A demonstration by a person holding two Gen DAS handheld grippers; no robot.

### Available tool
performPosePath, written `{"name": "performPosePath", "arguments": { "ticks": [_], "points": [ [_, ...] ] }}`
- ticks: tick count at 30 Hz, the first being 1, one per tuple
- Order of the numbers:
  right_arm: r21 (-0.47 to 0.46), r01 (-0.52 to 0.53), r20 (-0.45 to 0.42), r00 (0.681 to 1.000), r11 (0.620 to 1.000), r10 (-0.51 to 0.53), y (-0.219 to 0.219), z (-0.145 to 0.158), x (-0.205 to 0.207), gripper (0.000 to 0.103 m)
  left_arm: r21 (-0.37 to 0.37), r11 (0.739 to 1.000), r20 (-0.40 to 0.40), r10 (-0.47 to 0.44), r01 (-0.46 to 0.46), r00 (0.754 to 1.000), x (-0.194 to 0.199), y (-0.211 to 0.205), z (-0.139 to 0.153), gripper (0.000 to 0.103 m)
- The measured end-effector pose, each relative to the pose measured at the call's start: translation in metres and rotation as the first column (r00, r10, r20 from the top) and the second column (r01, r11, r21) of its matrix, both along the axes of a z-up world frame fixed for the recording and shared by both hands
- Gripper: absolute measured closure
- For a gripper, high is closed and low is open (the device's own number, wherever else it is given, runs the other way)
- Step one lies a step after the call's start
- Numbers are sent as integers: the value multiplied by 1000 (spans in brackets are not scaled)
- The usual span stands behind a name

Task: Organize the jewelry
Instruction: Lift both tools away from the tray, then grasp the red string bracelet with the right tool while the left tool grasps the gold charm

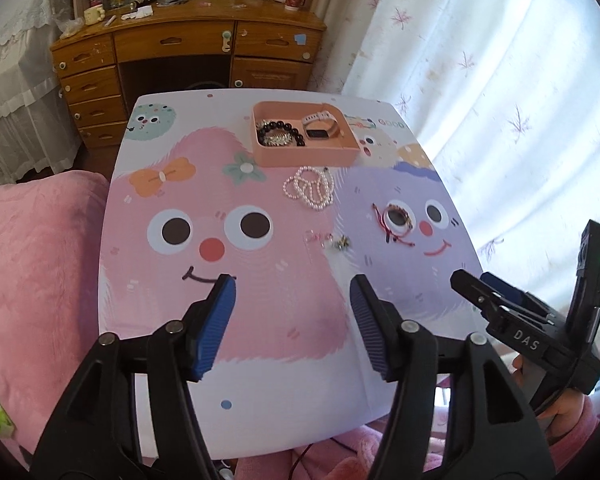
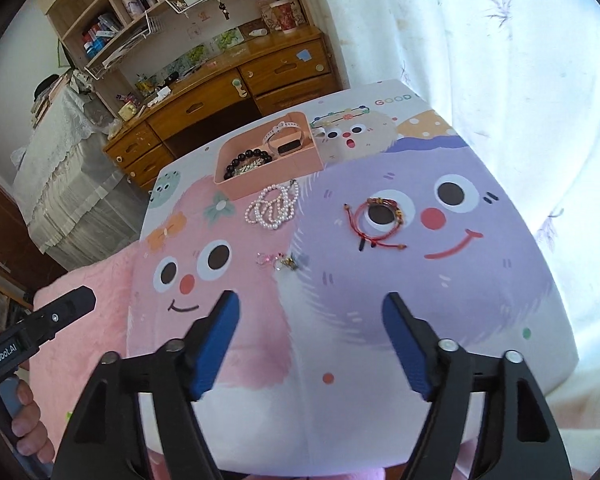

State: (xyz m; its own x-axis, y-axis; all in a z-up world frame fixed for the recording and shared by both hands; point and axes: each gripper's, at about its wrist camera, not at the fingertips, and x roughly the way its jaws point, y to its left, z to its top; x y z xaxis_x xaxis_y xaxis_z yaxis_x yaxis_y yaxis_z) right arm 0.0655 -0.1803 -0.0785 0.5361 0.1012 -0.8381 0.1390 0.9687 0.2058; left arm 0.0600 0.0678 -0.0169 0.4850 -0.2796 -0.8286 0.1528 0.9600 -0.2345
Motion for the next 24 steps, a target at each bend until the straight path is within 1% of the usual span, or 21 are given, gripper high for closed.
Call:
{"name": "performPosePath", "arguments": {
  "ticks": [1,3,6,9,10,13,15,19,21,24],
  "points": [
    [-24,-13,-1,1000,1000,13,1,2,-6,24,5,1000,-4,-4,4,1000,-5,-1,-1,42],
    [-59,-41,-6,999,997,40,3,7,-19,23,4,1000,-14,0,0,1000,-12,-3,-3,33],
    [-55,-56,-13,998,997,56,0,12,-32,21,-17,1000,-30,3,-4,1000,-21,-5,-8,24],
    [-87,-71,-21,997,994,69,-5,14,-35,20,-11,1000,-66,-3,2,998,-22,-9,-17,24],
    [-101,-80,-22,997,992,78,-8,13,-29,20,-6,1000,-74,-1,1,997,-22,-12,-20,24],
    [-181,-151,-31,989,972,148,-9,9,-29,20,3,1000,-90,4,-4,996,-18,-19,-28,23],
    [-226,-195,-53,981,954,187,-11,3,-23,20,12,1000,-103,18,-16,995,-13,-24,-31,23],
    [-233,-287,-97,958,929,272,-26,-15,-13,20,43,998,-104,52,-48,993,1,-37,-32,23],
    [-248,-318,-113,948,915,299,-35,-21,-6,20,65,994,-112,91,-84,990,10,-43,-33,23],
    [-264,-349,-104,937,899,333,-53,-27,10,20,53,990,-135,140,-134,981,24,-48,-37,23]
  ]
}}
